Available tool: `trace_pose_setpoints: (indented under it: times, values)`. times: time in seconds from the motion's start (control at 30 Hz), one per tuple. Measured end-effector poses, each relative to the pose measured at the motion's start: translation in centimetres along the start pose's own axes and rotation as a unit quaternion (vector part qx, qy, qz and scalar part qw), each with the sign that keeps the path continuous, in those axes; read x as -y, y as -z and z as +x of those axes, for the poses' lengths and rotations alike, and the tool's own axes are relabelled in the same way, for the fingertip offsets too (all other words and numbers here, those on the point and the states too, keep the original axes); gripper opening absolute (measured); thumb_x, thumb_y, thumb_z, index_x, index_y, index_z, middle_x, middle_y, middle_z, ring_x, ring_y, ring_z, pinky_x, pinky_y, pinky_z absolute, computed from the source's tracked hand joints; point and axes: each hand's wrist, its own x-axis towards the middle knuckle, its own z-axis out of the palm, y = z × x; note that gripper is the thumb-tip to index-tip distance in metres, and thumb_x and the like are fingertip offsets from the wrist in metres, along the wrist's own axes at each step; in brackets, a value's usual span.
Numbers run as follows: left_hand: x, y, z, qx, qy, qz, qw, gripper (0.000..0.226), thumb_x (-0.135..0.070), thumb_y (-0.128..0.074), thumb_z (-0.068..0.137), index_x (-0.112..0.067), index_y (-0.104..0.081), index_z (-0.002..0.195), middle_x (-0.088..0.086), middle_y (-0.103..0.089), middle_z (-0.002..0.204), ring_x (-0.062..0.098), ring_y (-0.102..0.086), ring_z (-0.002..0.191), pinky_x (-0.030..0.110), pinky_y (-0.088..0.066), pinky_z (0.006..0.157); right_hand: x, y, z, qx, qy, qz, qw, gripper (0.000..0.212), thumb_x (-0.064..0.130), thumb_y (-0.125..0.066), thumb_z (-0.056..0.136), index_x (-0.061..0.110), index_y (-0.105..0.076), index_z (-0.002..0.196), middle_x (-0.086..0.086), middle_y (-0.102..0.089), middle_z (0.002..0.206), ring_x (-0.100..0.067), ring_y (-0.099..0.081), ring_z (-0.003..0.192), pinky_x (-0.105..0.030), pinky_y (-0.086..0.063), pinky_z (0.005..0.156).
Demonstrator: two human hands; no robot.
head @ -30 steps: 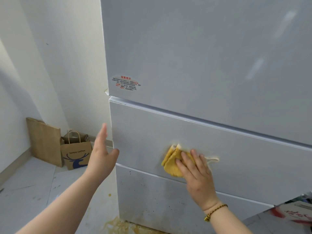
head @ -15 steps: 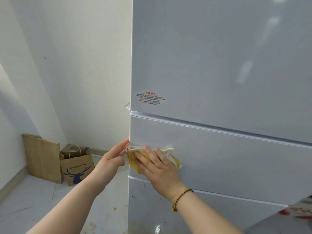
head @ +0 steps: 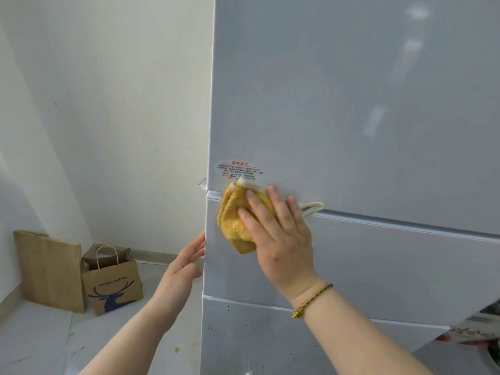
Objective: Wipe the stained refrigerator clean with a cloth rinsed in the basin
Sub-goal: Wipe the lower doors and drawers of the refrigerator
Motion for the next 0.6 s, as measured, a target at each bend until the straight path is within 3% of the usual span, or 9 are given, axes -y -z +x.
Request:
trace_pose_setpoints:
  times: [0.17,0.23,0.37,0.43,0.53,0.6]
  values:
    - [0.0,0.7,0.8,0.007,0.001,0.019,1.0,0.057,-0.018,-0.035,0.059,-0.044,-0.05,0.107,-0.021,-0.054,0.118,-0.009,-0.046,0.11,0.025,-0.029,0.097,1.6,-1.4,-0.6,0.076,0.068,-0.019,0.995,0.033,0.012,-0.024,0.099,0.018,-0.048,0.121,0.003,-0.054,0.131,-0.025,-0.035,0.128,-0.038,-0.017,0.112]
    - [0.2,0.7,0.8,0.003,0.0,0.019,1.0,0.058,-0.017,-0.035,0.059,-0.042,-0.05,0.109,-0.02,-0.054,0.12,-0.007,-0.046,0.112,0.024,-0.03,0.095,1.2,-1.4,-0.9,0.109,0.101,-0.019,0.989,0.036,0.01,-0.023,0.099,0.016,-0.05,0.121,0.001,-0.055,0.132,-0.024,-0.037,0.126,-0.038,-0.016,0.111]
    - [-0.1,-0.1,0.0,-0.022,-0.007,-0.007,1.0,0.056,-0.016,-0.034,0.06,-0.041,-0.05,0.108,-0.014,-0.054,0.12,-0.004,-0.047,0.111,0.017,-0.033,0.088,0.5,-0.6,-4.1,0.194,0.176,-0.025,0.965,0.055,0.006,-0.017,0.099,0.02,-0.071,0.102,0.002,-0.064,0.12,-0.021,-0.042,0.121,-0.037,-0.018,0.109]
    - [-0.4,-0.9,-0.4,-0.081,-0.024,-0.011,0.996,0.049,-0.014,-0.041,0.074,-0.036,-0.049,0.117,-0.006,-0.049,0.129,0.004,-0.043,0.119,0.019,-0.029,0.094,-0.1,0.6,-6.3,0.245,0.183,0.0,0.952,0.05,0.006,-0.026,0.095,0.024,-0.072,0.096,0.006,-0.067,0.114,-0.02,-0.051,0.117,-0.035,-0.017,0.109]
    - [-1.0,-2.5,-0.7,-0.178,-0.086,0.029,0.98,0.054,0.006,-0.032,0.09,-0.03,-0.038,0.13,-0.005,-0.033,0.144,0.01,-0.026,0.135,0.023,-0.02,0.106,-1.8,3.2,-8.9,0.282,0.089,0.067,0.953,0.038,0.014,-0.041,0.074,0.025,-0.059,0.106,0.005,-0.069,0.108,-0.016,-0.058,0.11,-0.029,-0.021,0.107]
    - [-1.3,-3.9,-1.2,-0.185,-0.125,0.062,0.973,0.059,0.009,-0.032,0.091,-0.041,-0.032,0.122,-0.017,-0.024,0.142,0.006,-0.02,0.137,0.022,-0.017,0.108,-2.7,5.4,-9.4,0.252,-0.105,0.131,0.953,0.039,0.017,-0.043,0.068,0.02,-0.054,0.106,-0.004,-0.07,0.102,-0.014,-0.052,0.104,-0.021,-0.033,0.095]
